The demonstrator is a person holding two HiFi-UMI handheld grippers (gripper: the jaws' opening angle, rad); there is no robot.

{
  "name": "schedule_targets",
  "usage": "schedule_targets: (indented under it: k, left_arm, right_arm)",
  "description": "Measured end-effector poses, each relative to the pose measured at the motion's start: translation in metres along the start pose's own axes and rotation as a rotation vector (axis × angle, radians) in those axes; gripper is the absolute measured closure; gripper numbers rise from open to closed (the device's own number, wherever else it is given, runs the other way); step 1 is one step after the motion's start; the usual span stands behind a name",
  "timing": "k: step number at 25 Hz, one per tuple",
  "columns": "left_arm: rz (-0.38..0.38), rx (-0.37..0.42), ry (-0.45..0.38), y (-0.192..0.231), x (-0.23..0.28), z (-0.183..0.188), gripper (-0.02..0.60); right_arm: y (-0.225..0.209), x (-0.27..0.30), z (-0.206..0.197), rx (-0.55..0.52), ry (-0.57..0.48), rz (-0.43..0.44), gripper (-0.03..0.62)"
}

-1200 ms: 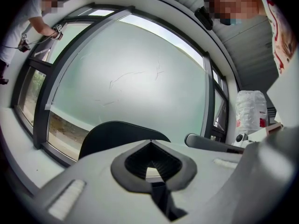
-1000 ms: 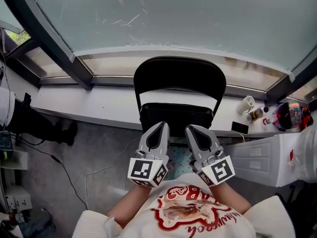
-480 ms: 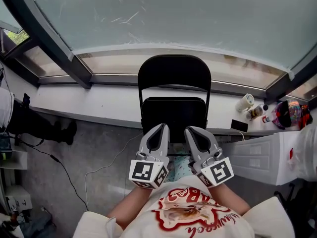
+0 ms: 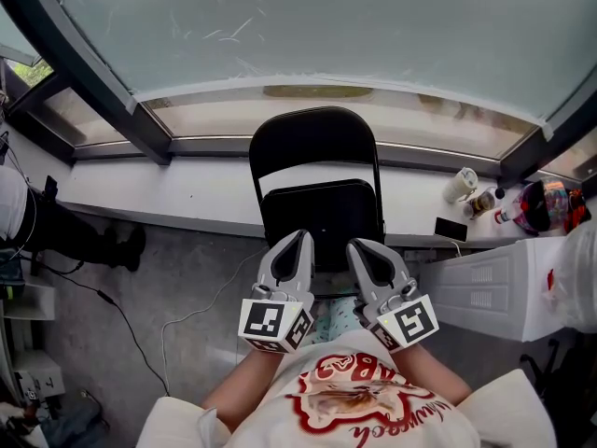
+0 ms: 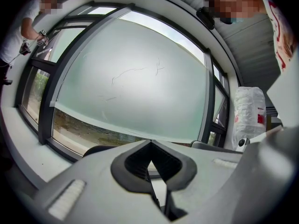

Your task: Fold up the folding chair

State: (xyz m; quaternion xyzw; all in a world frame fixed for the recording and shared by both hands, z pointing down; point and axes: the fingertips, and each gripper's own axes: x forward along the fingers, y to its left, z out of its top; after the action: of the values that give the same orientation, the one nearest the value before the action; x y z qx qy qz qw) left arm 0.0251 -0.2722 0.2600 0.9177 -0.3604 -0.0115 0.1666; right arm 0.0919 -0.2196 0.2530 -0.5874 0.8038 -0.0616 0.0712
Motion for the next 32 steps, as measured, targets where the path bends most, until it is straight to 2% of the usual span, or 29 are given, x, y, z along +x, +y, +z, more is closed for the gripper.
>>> schedule_targets:
  k: [7,16,25,32]
  left_arm:
    - [0.032,0.01,-0.012,0.003,-0.012,0.003,0.578]
    - [0.167,0.019,-0.077,0.021,-0.043,0.022,0.578]
    - [0.176,0.032,-0.095,-0.044,-0.073,0.004,0.578]
    - [0.153,0.081,-0.117,-0.102,-0.101,-0.002,0.578]
  right_arm:
    - [0.0,-0.009,-0.005,0.024,-0.002,0.012,0.571]
    - [0.01,-0.019,-0.002,0.024,0.009,0.076,0.571]
    - [0.028,-0.073,0.019,-0.085,-0.006,0.139,0.571]
    - [0.053,-0.112,0.056,-0.143,-0.094,0.189,0.571]
